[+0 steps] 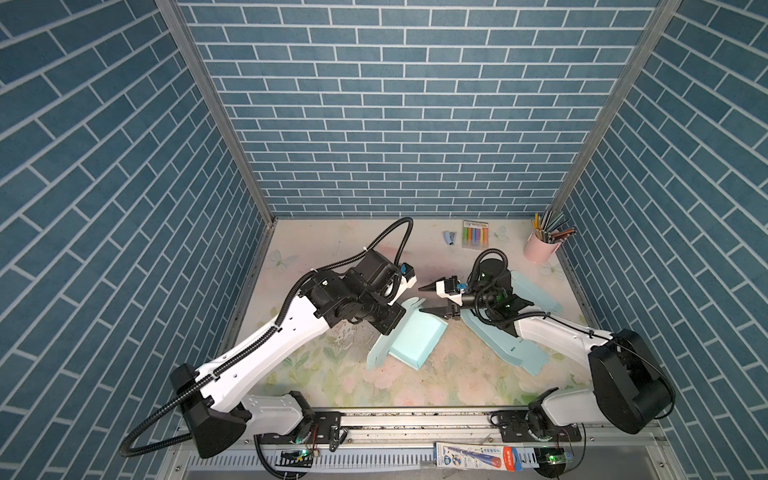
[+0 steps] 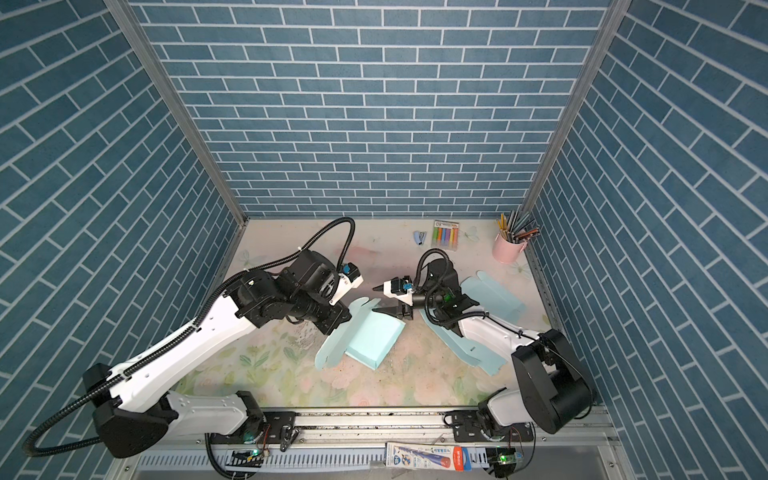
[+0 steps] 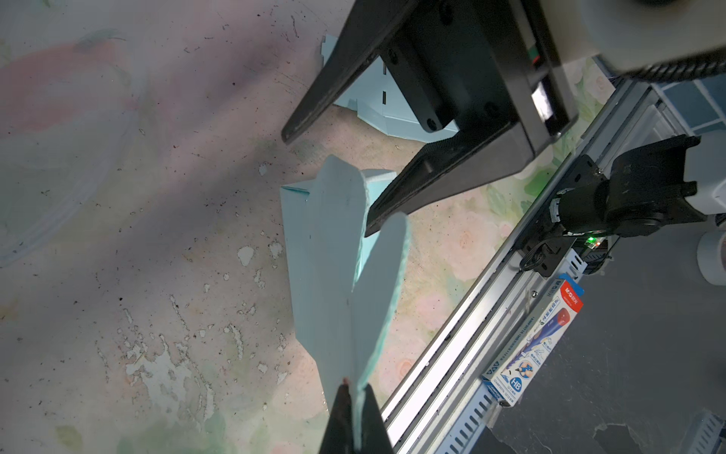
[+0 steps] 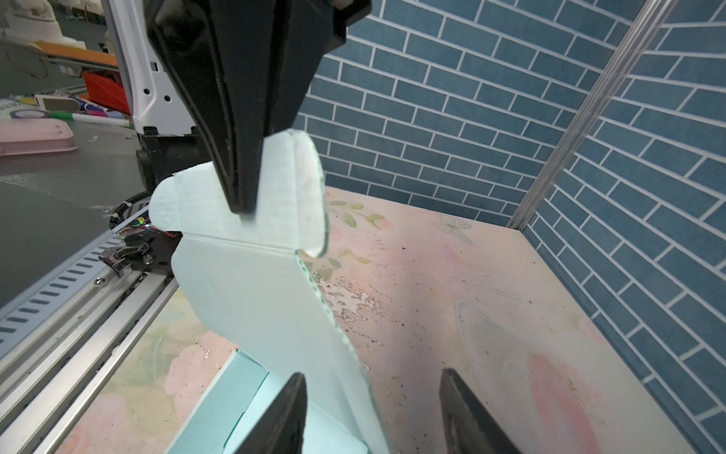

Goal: Fold the paper box

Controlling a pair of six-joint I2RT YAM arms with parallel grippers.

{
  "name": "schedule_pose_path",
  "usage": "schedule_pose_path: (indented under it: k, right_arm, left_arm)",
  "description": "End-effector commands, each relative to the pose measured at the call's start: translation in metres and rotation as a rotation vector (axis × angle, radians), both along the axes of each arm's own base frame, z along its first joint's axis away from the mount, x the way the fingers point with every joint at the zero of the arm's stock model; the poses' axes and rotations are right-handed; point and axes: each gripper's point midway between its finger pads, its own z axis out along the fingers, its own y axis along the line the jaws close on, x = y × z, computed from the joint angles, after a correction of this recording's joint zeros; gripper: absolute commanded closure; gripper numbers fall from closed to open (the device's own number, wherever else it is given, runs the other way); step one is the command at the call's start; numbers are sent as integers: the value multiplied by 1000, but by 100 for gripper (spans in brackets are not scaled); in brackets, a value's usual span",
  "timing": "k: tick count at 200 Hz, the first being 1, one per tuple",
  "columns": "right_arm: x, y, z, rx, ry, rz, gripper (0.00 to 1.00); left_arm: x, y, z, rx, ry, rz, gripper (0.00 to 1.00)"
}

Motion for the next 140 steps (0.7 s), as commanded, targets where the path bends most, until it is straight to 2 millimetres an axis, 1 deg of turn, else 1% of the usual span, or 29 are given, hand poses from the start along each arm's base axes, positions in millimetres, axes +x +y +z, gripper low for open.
schedule_pose_path:
  k: [1,14,16,30,43,51,60,71,82,90,94,99,105,118,127,140]
  right_arm:
    - [-4,5,-1,-20,-86,20,56]
    - [-6,9,-2,-28,-95,20,69]
    - [-6,9,-3,-33,-97,19,72]
    - [-6,14,-5,-55,-108,15,82]
    - [-7,16,-9,-80,-107,14,90]
    - [-6,17,-9,-86,-108,10,93]
    - [-8,17,-8,-83,-112,8,94]
    - [-11,16,-7,-77,-116,4,94]
    - [-14,16,-5,-72,-122,-3,98]
    - [-14,15,-6,-70,-120,-15,100]
    - [-14,14,-7,-70,-115,-20,100]
    - [-14,13,-9,-71,-108,-28,100]
    - [-14,11,-13,-76,-94,-43,100]
    - [-15,6,-22,-75,-71,-75,100]
    - [-16,2,-27,-73,-55,-105,100]
    - [-16,-4,-36,-76,-19,-152,100]
  left_arm:
    - [-2,2,4,21,-22,-24,100]
    - [-2,4,5,28,-30,-22,100]
    - [-3,4,5,27,-30,-22,100]
    - [-3,7,2,44,-32,-16,100]
    - [-1,9,4,51,-45,-5,100]
    - [0,11,6,53,-54,-1,100]
    - [1,12,7,56,-62,3,100]
    - [3,15,6,71,-66,15,100]
    - [7,18,2,94,-73,35,100]
    - [13,22,0,107,-78,60,88]
    - [16,23,0,103,-77,77,78]
    - [20,26,-2,93,-72,97,69]
    - [24,27,-2,66,-63,121,60]
    - [33,32,-1,-21,-60,177,36]
    - [40,36,4,-100,-75,224,27]
    - [48,46,19,-231,-130,290,20]
